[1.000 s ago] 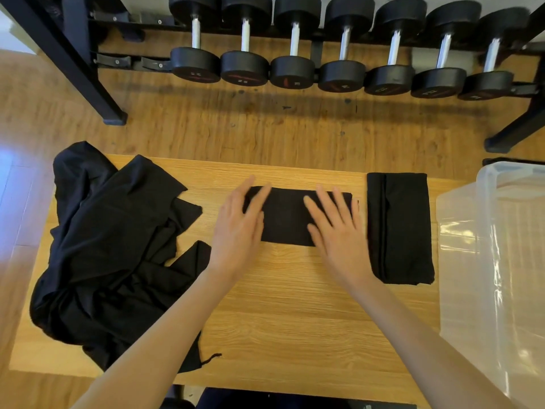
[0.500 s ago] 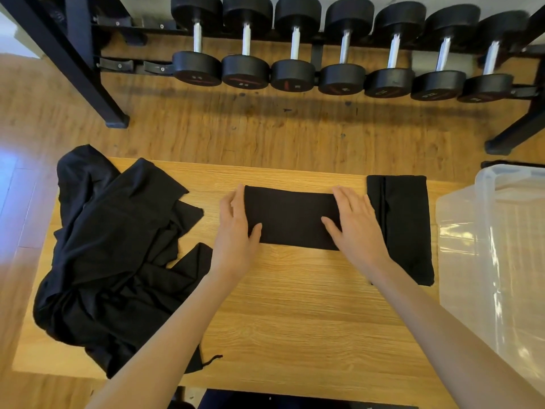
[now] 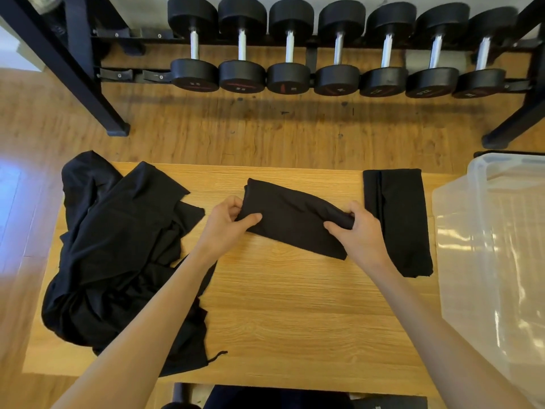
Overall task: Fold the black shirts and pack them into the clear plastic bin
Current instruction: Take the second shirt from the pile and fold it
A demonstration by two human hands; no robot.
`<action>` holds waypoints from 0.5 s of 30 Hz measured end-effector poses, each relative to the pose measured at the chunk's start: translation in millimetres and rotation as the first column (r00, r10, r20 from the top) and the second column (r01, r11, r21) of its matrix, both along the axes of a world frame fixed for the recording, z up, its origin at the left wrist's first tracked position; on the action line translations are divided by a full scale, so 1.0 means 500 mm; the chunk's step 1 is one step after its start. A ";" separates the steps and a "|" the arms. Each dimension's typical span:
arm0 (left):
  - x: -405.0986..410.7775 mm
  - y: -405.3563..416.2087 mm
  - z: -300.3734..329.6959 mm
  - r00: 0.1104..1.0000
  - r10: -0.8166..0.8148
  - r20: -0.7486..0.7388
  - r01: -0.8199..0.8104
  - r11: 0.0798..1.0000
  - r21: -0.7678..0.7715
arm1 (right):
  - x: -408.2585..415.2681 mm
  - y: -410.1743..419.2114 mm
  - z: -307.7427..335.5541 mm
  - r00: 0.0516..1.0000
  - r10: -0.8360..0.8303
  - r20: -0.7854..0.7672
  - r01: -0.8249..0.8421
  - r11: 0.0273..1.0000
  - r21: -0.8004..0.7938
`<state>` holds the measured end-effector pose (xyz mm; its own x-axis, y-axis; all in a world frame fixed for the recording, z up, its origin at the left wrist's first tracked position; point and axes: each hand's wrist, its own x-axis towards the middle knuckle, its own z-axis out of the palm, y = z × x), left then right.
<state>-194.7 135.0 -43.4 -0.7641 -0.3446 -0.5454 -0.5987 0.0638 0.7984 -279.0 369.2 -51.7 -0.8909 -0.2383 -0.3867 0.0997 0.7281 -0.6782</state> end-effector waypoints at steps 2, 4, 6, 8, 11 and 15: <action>-0.009 0.001 0.009 0.998 0.024 -0.050 -0.020 0.996 0.082 | 0.021 0.010 0.018 0.978 -0.144 0.148 0.168 0.971 -0.170; -0.029 0.008 0.023 0.994 0.013 -0.106 0.000 0.992 0.127 | 0.043 0.028 0.034 0.943 -0.216 0.254 0.282 0.923 -0.262; -0.055 0.024 0.043 0.987 -0.008 -0.159 0.032 0.988 0.152 | 0.060 0.050 0.051 0.905 -0.255 0.339 0.366 0.875 -0.318; -0.089 0.052 0.065 0.977 -0.063 -0.205 0.096 0.983 0.155 | 0.073 0.078 0.064 0.873 -0.290 0.391 0.430 0.838 -0.337; -0.151 0.108 0.091 0.951 -0.161 -0.265 0.201 0.971 0.128 | 0.087 0.126 0.069 0.844 -0.379 0.379 0.504 0.801 -0.321; -0.233 0.187 0.100 0.931 -0.235 -0.280 0.276 0.954 0.119 | 0.096 0.175 0.056 0.759 -0.560 0.331 0.647 0.702 -0.297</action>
<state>-311.2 228.3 6.3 -0.9370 -0.0466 -0.3462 -0.3483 0.0511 0.9360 -231.3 456.5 -23.5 -0.8053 0.1620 -0.5703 0.5916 0.1573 -0.7907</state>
